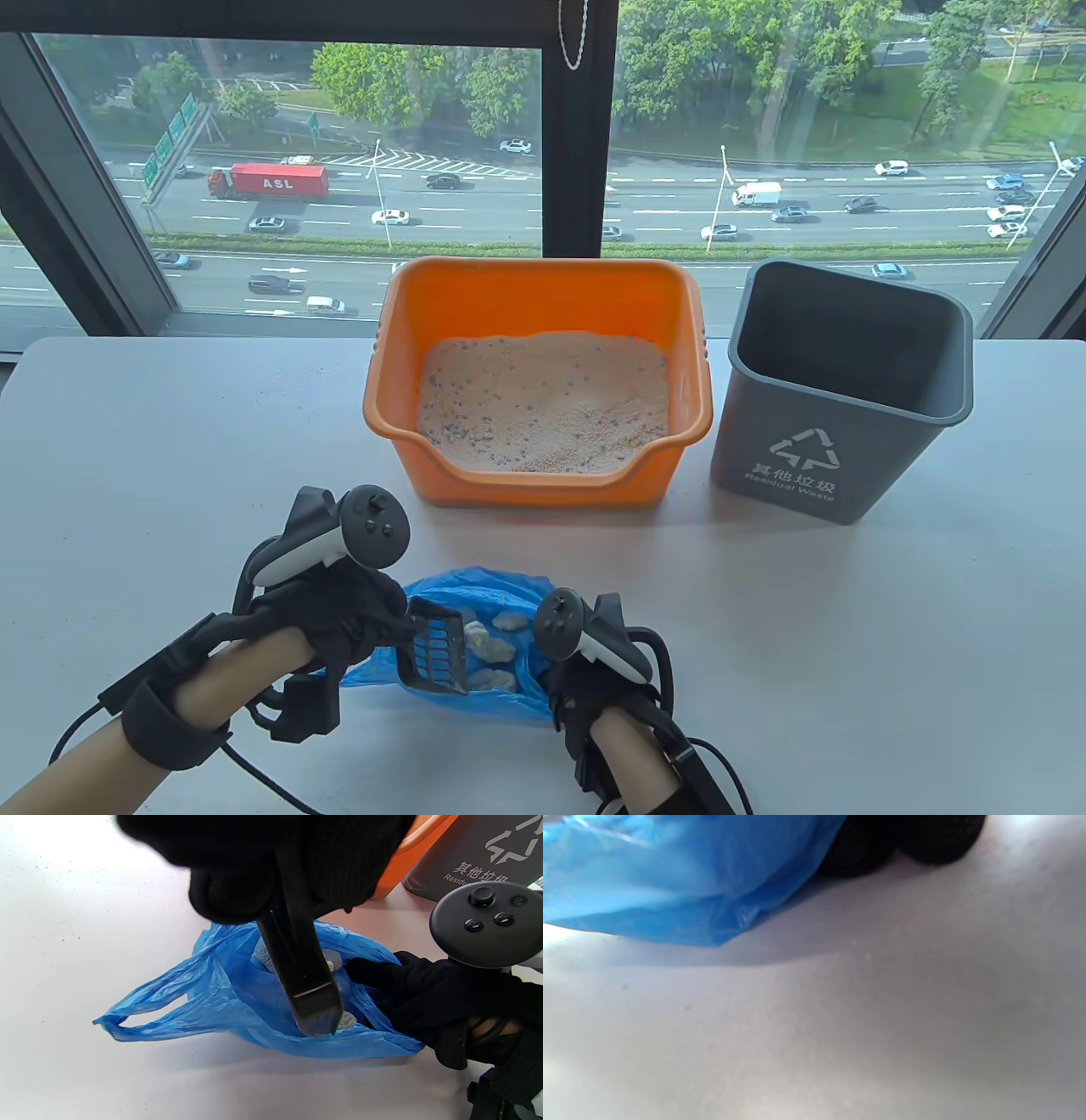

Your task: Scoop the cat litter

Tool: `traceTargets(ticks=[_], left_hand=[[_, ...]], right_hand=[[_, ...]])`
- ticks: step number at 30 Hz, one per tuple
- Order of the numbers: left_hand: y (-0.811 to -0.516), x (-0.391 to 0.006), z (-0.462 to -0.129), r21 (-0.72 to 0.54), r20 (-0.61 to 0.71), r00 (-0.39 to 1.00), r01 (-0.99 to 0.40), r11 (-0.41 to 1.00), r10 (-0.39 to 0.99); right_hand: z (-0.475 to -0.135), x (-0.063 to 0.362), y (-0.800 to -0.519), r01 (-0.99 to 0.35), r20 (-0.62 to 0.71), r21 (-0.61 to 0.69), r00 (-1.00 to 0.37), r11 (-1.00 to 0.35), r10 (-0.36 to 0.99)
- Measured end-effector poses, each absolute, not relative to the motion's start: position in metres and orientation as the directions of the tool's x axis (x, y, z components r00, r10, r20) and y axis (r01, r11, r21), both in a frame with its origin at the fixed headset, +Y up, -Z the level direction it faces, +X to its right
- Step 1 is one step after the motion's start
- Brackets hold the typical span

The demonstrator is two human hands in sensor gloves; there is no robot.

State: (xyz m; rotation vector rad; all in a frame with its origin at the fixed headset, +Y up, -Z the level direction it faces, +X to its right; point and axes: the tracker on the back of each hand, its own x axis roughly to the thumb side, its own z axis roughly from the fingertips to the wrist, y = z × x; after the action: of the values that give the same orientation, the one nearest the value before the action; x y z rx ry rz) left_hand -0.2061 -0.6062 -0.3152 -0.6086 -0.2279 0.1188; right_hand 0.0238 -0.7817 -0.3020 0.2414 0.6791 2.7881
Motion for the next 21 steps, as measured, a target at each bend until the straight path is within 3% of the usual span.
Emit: traceTargets(ticks=[5,11,16,21], left_hand=[[-0.605,-0.215,-0.312,-0.586,0.155,0.966,-0.078,0.806,0.207],[-0.584,-0.258,-0.284,-0.436,0.134,0.911,-0.3,0.848,0.391],[-0.593,-0.294,-0.287,-0.382,0.004,0.887,-0.426,0.82,0.463],[-0.622,-0.336,-0.311,-0.312,-0.217,0.835,-0.55,0.775,0.506]], right_hand=[[-0.302,0.024,-0.782,-0.211,0.099,0.471,-0.952,-0.856,0.289],[-0.302,0.024,-0.782,-0.212,0.099,0.472,-0.952,-0.856,0.29],[-0.302,0.023,-0.782,-0.21,0.099,0.472,-0.952,-0.856,0.288],[-0.302,0.023,-0.782,-0.209,0.1,0.471,-0.953,-0.857,0.288]])
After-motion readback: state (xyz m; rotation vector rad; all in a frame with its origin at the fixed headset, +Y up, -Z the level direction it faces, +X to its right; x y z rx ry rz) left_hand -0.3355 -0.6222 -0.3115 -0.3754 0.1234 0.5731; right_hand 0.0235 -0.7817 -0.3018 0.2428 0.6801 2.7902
